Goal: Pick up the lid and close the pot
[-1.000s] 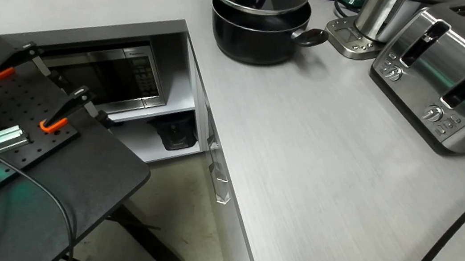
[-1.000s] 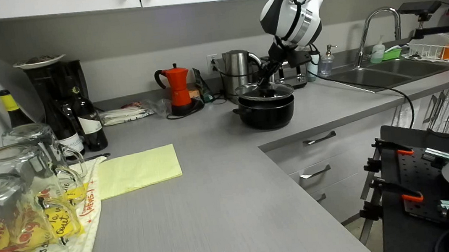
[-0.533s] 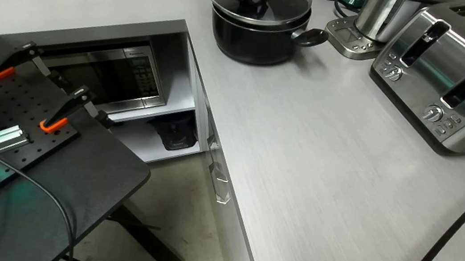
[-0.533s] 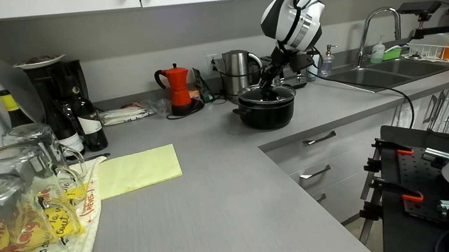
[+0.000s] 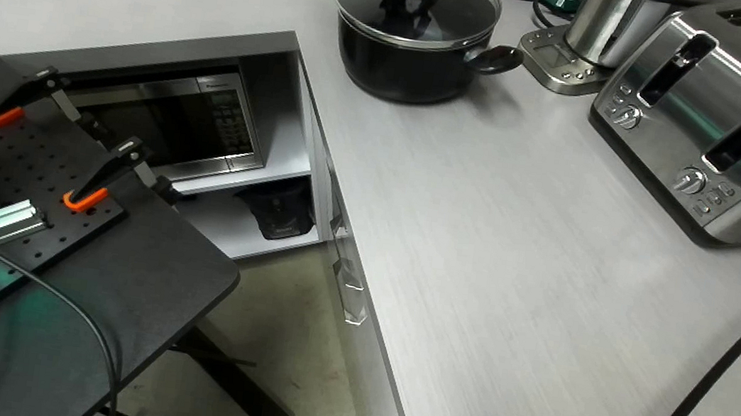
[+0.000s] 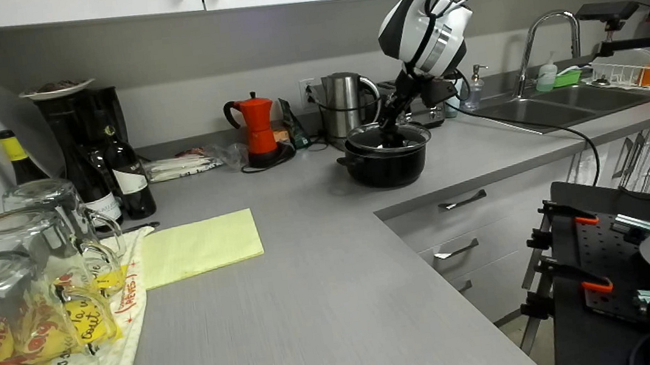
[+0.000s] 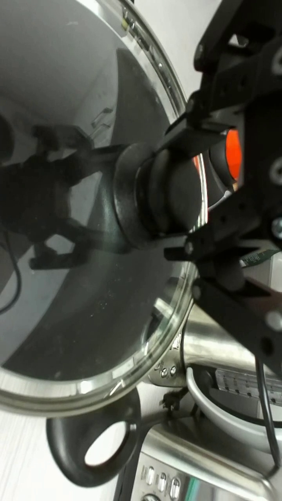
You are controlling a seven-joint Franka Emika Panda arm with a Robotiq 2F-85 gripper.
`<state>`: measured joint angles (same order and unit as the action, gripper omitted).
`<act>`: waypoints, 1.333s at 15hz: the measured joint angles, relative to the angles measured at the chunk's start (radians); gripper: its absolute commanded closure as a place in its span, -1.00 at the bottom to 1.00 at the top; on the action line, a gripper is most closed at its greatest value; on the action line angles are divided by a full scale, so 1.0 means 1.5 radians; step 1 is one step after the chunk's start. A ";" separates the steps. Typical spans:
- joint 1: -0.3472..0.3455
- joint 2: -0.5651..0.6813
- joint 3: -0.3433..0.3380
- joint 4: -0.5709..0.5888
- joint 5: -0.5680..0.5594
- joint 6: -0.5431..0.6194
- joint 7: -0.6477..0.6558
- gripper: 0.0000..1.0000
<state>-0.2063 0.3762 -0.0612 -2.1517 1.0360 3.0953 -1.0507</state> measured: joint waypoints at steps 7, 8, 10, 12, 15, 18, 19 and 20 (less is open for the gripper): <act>-0.016 0.010 0.022 0.004 0.004 0.008 -0.007 0.50; -0.016 0.013 0.025 0.006 0.004 0.014 -0.008 0.50; -0.017 0.017 0.029 0.007 0.004 0.026 -0.008 0.50; -0.017 0.021 0.032 0.008 0.004 0.034 -0.008 0.50; -0.017 0.028 0.033 0.013 0.004 0.045 -0.008 0.50; -0.017 0.031 0.036 0.015 0.004 0.051 -0.008 0.50; -0.017 0.032 0.037 0.016 0.004 0.052 -0.008 0.50; -0.017 0.033 0.038 0.017 0.004 0.054 -0.008 0.50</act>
<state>-0.2316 0.4253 -0.0047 -2.1265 1.0417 3.1762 -1.0627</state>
